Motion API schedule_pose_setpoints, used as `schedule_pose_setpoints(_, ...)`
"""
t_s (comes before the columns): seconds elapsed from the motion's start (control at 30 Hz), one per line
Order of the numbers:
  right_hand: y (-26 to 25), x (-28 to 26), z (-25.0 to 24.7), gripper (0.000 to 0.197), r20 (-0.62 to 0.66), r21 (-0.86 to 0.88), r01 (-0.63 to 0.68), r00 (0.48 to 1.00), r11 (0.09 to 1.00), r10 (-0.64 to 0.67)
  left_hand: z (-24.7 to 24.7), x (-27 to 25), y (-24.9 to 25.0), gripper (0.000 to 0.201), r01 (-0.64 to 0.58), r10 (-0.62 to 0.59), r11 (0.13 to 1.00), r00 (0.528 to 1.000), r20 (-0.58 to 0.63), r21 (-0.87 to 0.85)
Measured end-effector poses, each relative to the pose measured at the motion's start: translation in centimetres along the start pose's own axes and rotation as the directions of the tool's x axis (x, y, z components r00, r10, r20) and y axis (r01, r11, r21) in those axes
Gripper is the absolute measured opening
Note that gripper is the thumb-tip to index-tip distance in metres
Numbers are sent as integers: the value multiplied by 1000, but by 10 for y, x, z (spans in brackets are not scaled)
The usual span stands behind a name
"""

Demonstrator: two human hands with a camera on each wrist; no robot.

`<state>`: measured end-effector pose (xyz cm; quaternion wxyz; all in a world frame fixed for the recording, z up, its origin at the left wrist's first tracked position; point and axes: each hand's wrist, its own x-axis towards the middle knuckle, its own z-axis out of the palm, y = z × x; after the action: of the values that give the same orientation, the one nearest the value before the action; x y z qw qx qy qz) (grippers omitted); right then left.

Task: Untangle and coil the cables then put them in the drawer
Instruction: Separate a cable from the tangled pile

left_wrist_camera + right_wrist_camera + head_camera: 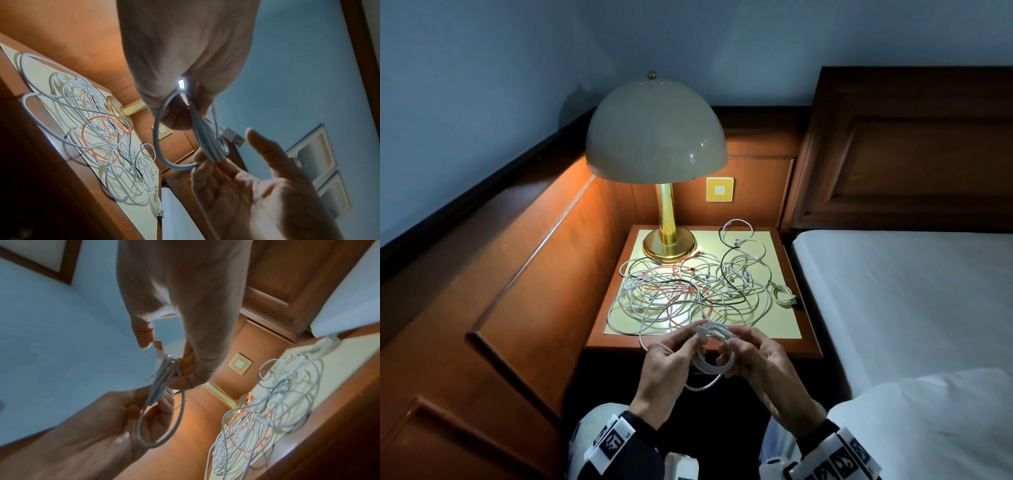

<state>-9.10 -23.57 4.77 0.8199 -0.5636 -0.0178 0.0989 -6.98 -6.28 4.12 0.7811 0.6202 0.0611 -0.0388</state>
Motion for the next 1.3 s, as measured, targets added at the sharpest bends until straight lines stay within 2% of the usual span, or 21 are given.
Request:
schedule_pose_setpoints(0.1, -1, -1, 4, 57, -45, -280, 174, 980, 944, -194, 3, -5, 2, 27, 13, -14, 1000, 1000, 23, 11)
schedule_pose_setpoints(0.17, 0, 2, 6, 48, -14, -448, 283, 946, 848, -322, 6, -7, 2, 25, -6, 5, 1000, 999, 42, 28)
schedule_pose_setpoints(0.27, -1, 8, 5, 41, 43, -612, 367, 900, 701, -434, 7, -9, -1, 20, -42, 37, 997, 997, 65, 70)
schedule_pose_setpoints(0.43, 0, 10, 2, 23, 46, -747, 358, 868, 559, -494, 9, -12, 3, 18, -94, 87, 990, 993, 77, 101)
schedule_pose_setpoints(0.6, -13, 4, 11, 17, 55, -735, 445, 791, 511, -609, 10, -6, -7, 15, -86, 66, 980, 992, 111, 182)
schedule_pose_setpoints(0.63, -18, 2, 13, 16, 47, -703, 459, 792, 544, -609, 10, -5, -10, 16, -77, 59, 977, 994, 95, 199)
schedule_pose_setpoints(0.77, -34, 1, 17, 8, -117, -447, 408, 856, 796, -504, 9, -4, -15, 18, -67, 53, 967, 997, 64, 248)
schedule_pose_setpoints(0.83, -39, -1, 14, 6, -185, -361, 380, 866, 852, -465, 7, -6, -14, 19, -66, 48, 961, 996, 73, 269)
schedule_pose_setpoints(0.93, -43, -3, 6, 7, -240, -354, 341, 867, 871, -437, 2, -6, -14, 25, -51, 35, 968, 997, 70, 248)
schedule_pose_setpoints(1.07, -32, 3, -4, 18, -262, -444, 206, 901, 872, -346, -4, -6, -10, 20, 18, -25, 994, 997, 72, 108)
schedule_pose_setpoints(1.2, -23, 7, -7, 19, -116, -594, 108, 969, 797, -217, -6, -9, -5, 22, 36, -36, 999, 996, 79, 3)
schedule_pose_setpoints(1.3, -23, 7, 0, 12, -51, -666, 75, 988, 742, -145, -7, -12, 1, 20, 64, -52, 994, 991, 127, -90)
